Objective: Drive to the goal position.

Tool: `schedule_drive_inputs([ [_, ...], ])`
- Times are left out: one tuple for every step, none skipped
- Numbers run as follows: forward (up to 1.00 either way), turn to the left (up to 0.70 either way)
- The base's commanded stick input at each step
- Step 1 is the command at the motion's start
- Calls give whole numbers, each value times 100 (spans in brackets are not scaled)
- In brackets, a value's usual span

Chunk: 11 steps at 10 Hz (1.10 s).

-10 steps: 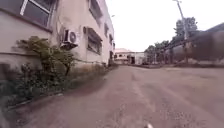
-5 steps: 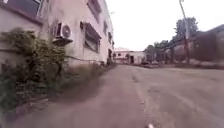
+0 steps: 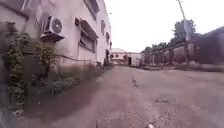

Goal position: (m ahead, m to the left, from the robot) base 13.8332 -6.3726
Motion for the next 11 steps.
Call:
schedule_drive_inputs([
  [100,0],
  [100,0],
  [100,0],
  [100,0],
  [100,0],
  [100,0],
  [100,0],
  [100,0],
  [100,0],
  [100,0],
  [100,-28],
])
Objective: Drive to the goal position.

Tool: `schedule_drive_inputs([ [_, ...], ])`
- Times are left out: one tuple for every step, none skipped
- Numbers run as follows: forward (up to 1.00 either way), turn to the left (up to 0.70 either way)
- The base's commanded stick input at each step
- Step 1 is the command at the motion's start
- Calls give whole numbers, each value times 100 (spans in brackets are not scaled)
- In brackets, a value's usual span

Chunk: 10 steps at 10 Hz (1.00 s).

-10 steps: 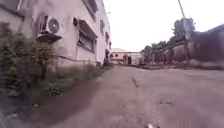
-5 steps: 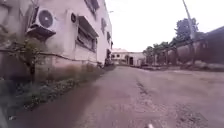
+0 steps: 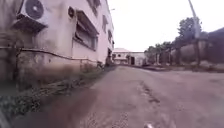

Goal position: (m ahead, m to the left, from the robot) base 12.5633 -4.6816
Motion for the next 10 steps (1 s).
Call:
schedule_drive_inputs([
  [100,-39],
  [100,0],
  [100,-35],
  [100,-12],
  [100,0],
  [100,0],
  [100,0],
  [100,0],
  [100,0],
  [100,0],
])
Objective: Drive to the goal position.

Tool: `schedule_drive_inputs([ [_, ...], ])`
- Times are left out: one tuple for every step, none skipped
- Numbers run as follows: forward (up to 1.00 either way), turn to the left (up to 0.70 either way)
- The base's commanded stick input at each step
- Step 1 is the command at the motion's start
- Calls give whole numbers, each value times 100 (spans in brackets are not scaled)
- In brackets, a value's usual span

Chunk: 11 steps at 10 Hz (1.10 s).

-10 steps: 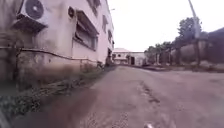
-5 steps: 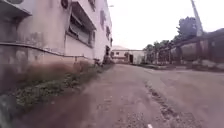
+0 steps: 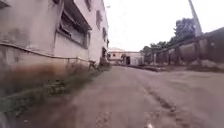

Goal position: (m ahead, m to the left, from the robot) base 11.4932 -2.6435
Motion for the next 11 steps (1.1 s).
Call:
schedule_drive_inputs([
  [100,0],
  [100,0],
  [100,0],
  [100,0],
  [100,0],
  [100,-23],
  [100,-40],
  [100,-40],
  [100,-29],
  [100,-7],
  [100,0],
])
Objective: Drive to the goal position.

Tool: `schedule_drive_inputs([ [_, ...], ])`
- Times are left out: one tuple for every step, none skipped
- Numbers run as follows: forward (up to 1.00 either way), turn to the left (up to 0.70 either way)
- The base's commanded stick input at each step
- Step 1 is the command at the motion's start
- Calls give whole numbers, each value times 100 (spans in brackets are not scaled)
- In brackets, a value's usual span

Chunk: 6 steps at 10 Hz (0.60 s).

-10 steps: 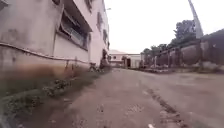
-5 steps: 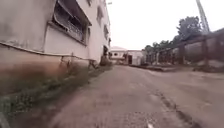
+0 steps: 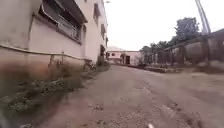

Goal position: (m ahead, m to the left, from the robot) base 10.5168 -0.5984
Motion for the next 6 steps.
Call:
schedule_drive_inputs([
  [100,0],
  [100,0],
  [100,0],
  [100,0],
  [100,0],
  [100,0],
])
